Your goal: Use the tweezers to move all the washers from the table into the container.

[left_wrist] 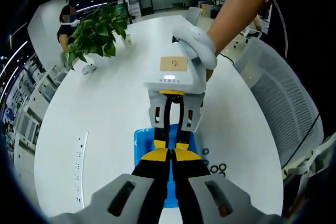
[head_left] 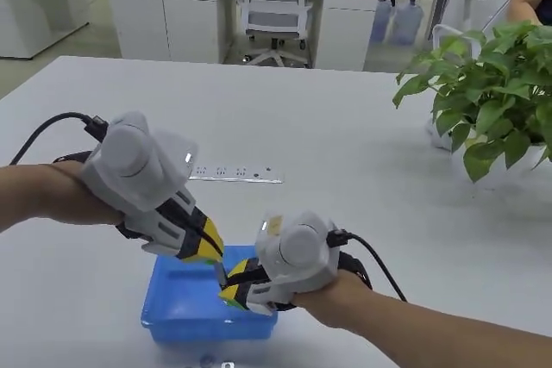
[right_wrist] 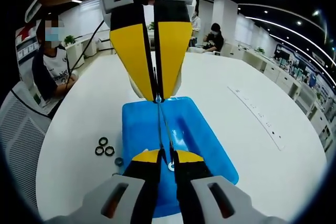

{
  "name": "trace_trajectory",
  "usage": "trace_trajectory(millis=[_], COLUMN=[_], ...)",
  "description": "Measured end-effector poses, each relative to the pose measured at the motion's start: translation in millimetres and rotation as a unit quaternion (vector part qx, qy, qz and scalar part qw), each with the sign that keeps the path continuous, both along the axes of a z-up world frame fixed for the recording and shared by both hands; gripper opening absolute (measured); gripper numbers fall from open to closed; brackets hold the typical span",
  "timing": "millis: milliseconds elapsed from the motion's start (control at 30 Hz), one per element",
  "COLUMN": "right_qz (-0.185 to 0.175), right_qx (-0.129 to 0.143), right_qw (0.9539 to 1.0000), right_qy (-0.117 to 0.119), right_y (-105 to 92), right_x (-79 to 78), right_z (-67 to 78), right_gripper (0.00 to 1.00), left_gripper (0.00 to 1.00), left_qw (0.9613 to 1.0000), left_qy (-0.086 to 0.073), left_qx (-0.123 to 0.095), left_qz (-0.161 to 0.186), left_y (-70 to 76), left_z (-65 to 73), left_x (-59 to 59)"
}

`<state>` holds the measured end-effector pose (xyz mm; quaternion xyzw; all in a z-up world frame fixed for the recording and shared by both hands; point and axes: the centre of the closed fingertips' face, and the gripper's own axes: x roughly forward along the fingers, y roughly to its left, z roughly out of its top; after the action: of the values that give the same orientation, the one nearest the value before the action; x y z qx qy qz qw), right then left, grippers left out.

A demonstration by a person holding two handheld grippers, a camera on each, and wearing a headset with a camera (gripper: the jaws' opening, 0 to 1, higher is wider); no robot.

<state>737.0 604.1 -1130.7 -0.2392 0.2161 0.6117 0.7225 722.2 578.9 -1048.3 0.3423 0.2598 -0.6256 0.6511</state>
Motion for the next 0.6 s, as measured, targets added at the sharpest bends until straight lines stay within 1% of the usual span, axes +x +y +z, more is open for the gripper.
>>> trace_trajectory(millis=[300, 400, 500, 600], right_qz=[0.003, 0.002, 0.0, -0.005], right_qx=[0.009, 0.016, 0.02, 0.026], right_qw=[0.9999, 0.9997, 0.9996, 0.9994], right_qy=[-0.01, -0.019, -0.021, -0.022], right_y=[0.2, 0.1, -0.2, -1.0], right_x=[-8.9, -12.6, -14.8, -19.4], right_z=[15.9, 23.5, 28.4, 32.9], right_gripper=[0.11, 0.11, 0.11, 0.11], left_gripper=[0.05, 0.05, 0.05, 0.05], left_qw=[1.0, 1.0, 0.9999, 0.9999], left_qy=[-0.001, -0.007, -0.01, -0.012], left_qx=[-0.001, -0.004, -0.004, -0.005], left_qz=[0.005, 0.006, 0.007, 0.009], left_y=[1.0, 0.0, -0.3, -0.5], left_z=[16.4, 23.8, 27.5, 32.1], left_x=[-9.1, -13.9, -16.8, -22.7])
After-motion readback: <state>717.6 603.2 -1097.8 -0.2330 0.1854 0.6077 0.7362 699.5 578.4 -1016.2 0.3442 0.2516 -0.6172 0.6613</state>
